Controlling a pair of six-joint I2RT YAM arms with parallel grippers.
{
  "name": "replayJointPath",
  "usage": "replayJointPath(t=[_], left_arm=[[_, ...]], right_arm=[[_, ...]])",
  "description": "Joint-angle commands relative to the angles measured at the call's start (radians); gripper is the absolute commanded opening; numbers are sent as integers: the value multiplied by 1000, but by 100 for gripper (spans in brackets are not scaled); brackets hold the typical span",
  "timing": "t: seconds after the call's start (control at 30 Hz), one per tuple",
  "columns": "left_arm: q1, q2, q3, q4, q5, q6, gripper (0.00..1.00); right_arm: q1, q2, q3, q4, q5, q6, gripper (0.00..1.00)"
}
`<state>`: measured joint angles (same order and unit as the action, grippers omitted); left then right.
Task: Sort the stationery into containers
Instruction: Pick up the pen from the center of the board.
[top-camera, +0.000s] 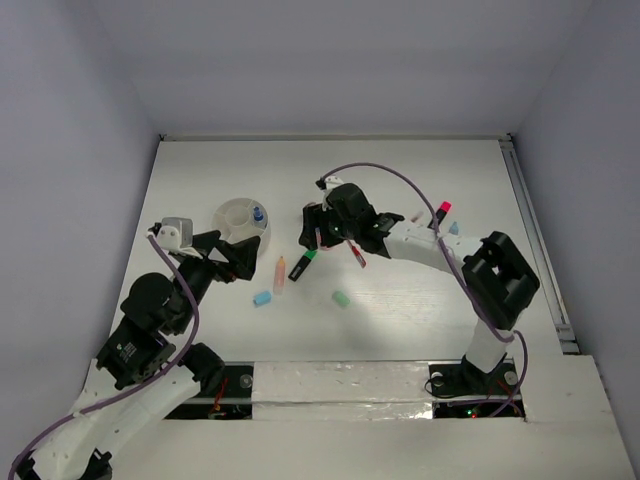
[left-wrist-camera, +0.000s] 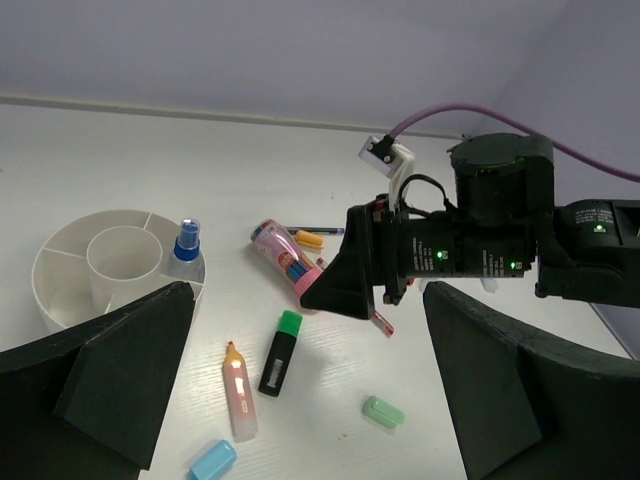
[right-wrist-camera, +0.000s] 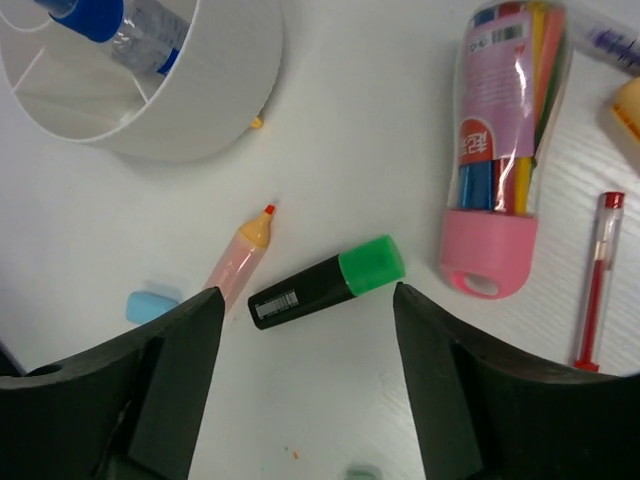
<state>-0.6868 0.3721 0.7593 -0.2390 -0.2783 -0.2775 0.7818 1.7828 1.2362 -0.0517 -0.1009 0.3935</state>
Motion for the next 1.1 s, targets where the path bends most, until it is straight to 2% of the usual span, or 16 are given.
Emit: replayJointPath(t=[0.0,0.2,0.53,0.67,1.07], left_arm=[[18,-4,-12,64,39,3,99],[27,-15,-15,67,56,8,99],[47,-22,-17,78,86,11,99],[67,-21,-18,83,105,12,99],[86,-25,-21,90,129,14,99]], right_arm=[[36,27,3,-23,-37,41,77],[36,112,31,-39,6,94,78],[36,213,92,-37,21,125,73],[45,262,153,-85,62,102,67],[100,348,318,-278,253,-15,59]])
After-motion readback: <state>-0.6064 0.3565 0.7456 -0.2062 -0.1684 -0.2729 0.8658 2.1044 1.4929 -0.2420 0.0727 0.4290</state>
